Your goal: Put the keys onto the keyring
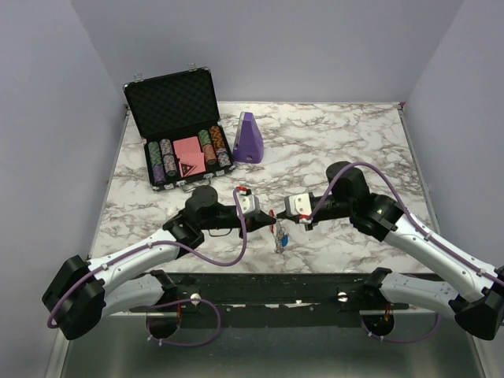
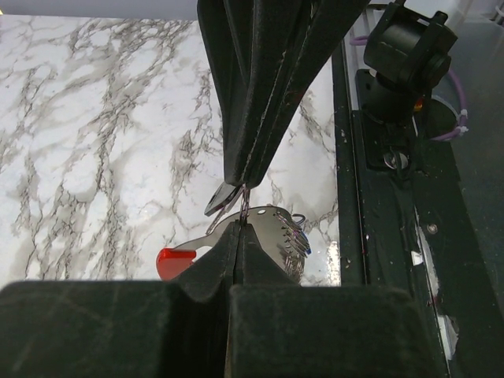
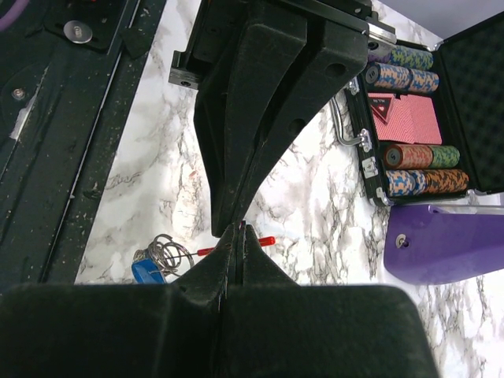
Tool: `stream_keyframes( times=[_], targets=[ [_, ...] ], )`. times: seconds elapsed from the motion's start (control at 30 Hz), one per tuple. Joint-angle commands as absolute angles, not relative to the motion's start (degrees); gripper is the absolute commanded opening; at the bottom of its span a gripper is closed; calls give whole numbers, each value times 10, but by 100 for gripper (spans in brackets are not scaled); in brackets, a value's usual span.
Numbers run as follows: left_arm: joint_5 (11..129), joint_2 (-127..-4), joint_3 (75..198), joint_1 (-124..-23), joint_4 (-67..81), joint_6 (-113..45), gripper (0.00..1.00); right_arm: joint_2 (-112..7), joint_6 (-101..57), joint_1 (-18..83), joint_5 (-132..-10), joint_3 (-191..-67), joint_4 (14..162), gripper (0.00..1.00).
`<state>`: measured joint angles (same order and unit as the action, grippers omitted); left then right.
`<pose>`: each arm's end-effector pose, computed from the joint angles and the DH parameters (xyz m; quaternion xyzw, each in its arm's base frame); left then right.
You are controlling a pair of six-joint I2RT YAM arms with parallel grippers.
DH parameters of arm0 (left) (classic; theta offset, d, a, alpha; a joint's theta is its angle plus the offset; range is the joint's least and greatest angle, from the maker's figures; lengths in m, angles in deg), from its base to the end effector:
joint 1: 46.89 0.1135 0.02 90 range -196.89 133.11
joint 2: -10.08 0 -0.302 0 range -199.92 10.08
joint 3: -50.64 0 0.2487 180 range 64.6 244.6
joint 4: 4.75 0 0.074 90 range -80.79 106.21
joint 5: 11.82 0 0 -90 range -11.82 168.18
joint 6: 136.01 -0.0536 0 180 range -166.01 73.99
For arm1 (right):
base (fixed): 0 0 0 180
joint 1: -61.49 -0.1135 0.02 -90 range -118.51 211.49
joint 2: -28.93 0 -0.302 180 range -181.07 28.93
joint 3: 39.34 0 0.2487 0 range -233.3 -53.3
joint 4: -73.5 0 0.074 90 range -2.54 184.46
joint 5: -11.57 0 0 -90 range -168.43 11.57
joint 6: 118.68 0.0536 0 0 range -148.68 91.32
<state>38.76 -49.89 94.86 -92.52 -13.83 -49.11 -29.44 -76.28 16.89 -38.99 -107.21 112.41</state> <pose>0.1315 -0.1831 0.2940 0.4944 0.5481 -0.4618 0.4918 0.1238 0.1699 0.3550 -0.7037 0.4409 0.2788 0.4823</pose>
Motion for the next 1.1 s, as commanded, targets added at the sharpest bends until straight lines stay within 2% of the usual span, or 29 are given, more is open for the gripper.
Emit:
stream_keyframes(
  times=[0.0, 0.33, 0.57, 0.73, 0.97, 1.03, 1.07],
  targets=[
    [385, -496, 962, -928, -136, -493, 0, -283, -756, 171, -394, -1068, 1105, 0],
    [429, -446, 946, -929, -136, -532, 0, -285, -751, 171, -398, -1062, 1108, 0],
    [399, -452, 991, -928, -51, -605, 0, -300, -740, 171, -391, -1066, 1085, 0],
    [385, -470, 1008, -929, -42, -617, 0, -309, -734, 171, -387, -1069, 1073, 0],
    [461, -439, 966, -922, -90, -568, 0, -305, -732, 173, -400, -1062, 1076, 0],
    [498, -412, 934, -919, -115, -539, 18, -304, -728, 173, -404, -1061, 1076, 0],
    [521, -396, 913, -920, -134, -517, 23, -303, -724, 174, -405, -1061, 1076, 0]
  ],
)
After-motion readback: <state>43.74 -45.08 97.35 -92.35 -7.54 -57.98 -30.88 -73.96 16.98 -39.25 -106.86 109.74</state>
